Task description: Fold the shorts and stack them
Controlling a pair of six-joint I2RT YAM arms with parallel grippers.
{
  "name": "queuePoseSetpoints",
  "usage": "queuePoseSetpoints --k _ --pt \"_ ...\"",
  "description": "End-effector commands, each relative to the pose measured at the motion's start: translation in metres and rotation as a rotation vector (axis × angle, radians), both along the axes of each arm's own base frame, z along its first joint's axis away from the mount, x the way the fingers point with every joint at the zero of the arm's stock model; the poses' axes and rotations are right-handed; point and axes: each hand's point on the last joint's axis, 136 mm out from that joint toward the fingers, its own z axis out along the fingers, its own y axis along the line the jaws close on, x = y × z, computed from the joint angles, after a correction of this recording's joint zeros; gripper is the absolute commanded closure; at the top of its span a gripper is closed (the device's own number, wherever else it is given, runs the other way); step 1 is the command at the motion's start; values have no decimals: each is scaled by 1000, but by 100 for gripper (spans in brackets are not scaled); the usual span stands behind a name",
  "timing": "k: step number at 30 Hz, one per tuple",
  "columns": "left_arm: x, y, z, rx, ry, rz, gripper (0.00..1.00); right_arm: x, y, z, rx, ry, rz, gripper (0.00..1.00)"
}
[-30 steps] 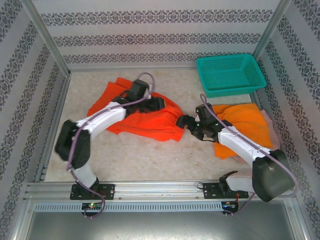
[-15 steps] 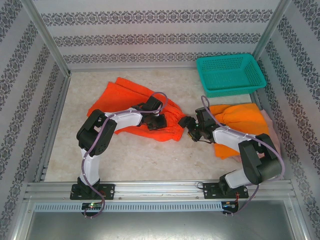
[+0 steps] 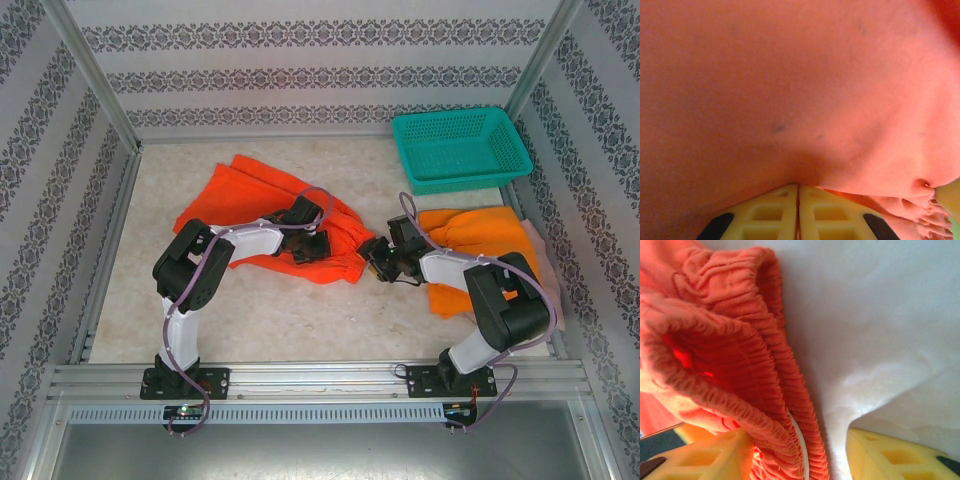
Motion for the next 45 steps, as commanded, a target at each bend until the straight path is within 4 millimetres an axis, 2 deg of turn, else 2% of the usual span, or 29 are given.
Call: queuePoseSetpoints --k 1,6,11,14,17,20,24,27,34,35,37,39,45 --pt "0 6 -11 11 13 30 92 17 35 8 84 -68 65 52" --pt "-1 6 -10 6 16 28 92 21 46 22 116 -99 94 56" --pt "-2 6 -8 1 13 29 92 24 45 33 99 -131 106 57" --pt "-3 7 -7 1 12 29 92 24 44 31 98 -125 103 58" --pt "-3 6 -8 -4 14 30 92 21 46 19 91 -97 117 58" --pt "-3 5 -8 -12 18 33 92 19 47 5 90 -62 120 56" --pt "-3 6 -9 -7 19 34 92 18 45 -2 66 -58 123 50" --pt "-2 5 -8 -13 17 36 92 21 48 -6 55 -50 138 58" --pt "-1 5 -1 -17 6 35 92 23 41 -18 -19 -30 171 95" --pt "-1 5 3 -23 -1 36 92 23 40 -16 -23 -30 176 100" --pt "3 5 18 -43 -31 36 92 24 37 -7 -33 -52 191 100" --pt "9 10 40 -60 -78 43 87 24 28 4 -71 -73 198 100" --pt "23 44 125 -96 -252 84 52 6 -31 38 -273 -35 251 100"
